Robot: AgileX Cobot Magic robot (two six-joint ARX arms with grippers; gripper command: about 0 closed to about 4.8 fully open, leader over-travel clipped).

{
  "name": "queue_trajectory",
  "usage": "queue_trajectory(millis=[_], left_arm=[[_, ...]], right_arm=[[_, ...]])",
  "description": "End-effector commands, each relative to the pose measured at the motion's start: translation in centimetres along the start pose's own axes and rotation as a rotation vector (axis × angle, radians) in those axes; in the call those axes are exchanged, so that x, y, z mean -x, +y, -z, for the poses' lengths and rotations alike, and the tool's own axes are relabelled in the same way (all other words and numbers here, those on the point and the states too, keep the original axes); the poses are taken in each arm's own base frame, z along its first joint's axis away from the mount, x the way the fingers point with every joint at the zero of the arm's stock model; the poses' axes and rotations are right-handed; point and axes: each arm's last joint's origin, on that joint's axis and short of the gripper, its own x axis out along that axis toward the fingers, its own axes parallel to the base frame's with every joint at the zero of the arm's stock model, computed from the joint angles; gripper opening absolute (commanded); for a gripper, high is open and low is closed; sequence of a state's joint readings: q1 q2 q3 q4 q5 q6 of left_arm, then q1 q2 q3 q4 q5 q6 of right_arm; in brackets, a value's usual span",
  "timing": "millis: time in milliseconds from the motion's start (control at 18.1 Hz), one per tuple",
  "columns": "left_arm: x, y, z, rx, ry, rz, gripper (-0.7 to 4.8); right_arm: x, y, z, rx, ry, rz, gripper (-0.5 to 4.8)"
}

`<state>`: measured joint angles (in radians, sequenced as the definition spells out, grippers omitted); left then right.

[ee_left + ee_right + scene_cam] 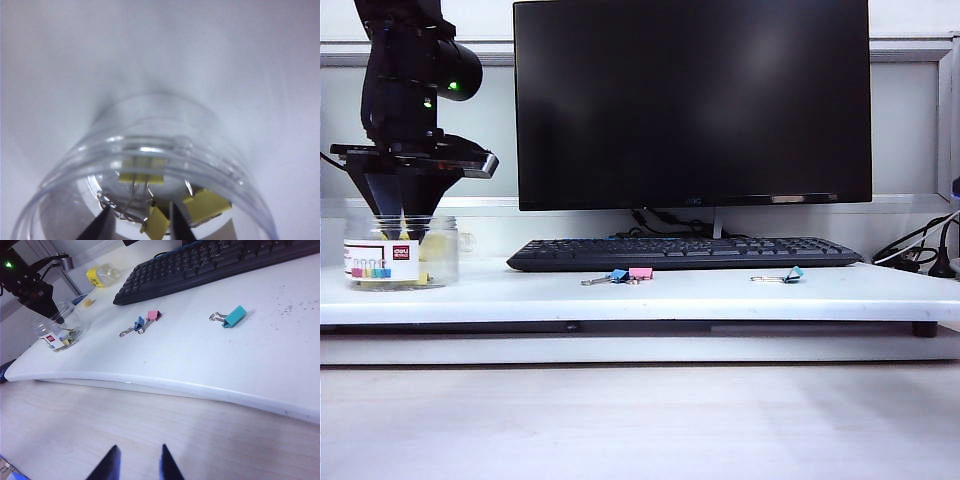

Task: Take the clips out of the round transparent plastic box and place them on the table.

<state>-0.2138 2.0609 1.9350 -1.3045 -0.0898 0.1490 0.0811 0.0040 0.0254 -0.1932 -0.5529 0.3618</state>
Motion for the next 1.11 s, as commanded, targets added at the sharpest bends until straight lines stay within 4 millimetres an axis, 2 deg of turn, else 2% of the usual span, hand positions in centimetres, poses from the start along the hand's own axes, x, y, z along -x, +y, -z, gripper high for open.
queue_trajectory(millis=[55,221,443,554,1107], left_arm=[[0.0,0.0,-0.1,-0.014,0.0,0.0,1.57],[-1.0,-0.1,-0.1,-0.042,0.029,0.002,1.61],[-1.2,-0.1,-0.2,-0.059,0.034,0.001,1.65],[-1.4,0.0,-0.2,-0.059,0.05,-0.046,1.98],[-2.6,-0.1,-0.3,-0.062,0.083,-0.022,1.98]], right_arm=[[0.0,0.0,0.1,-0.002,0.01,-0.008,1.08],[0.0,0.0,0.1,-0.002,0.01,-0.008,1.08],[0.0,0.0,0.1,-0.002,0.01,-0.008,1.08],[0.0,0.0,0.1,-0.002,0.01,-0.008,1.08],[0.0,0.0,0.1,-0.002,0.01,-0.008,1.08]])
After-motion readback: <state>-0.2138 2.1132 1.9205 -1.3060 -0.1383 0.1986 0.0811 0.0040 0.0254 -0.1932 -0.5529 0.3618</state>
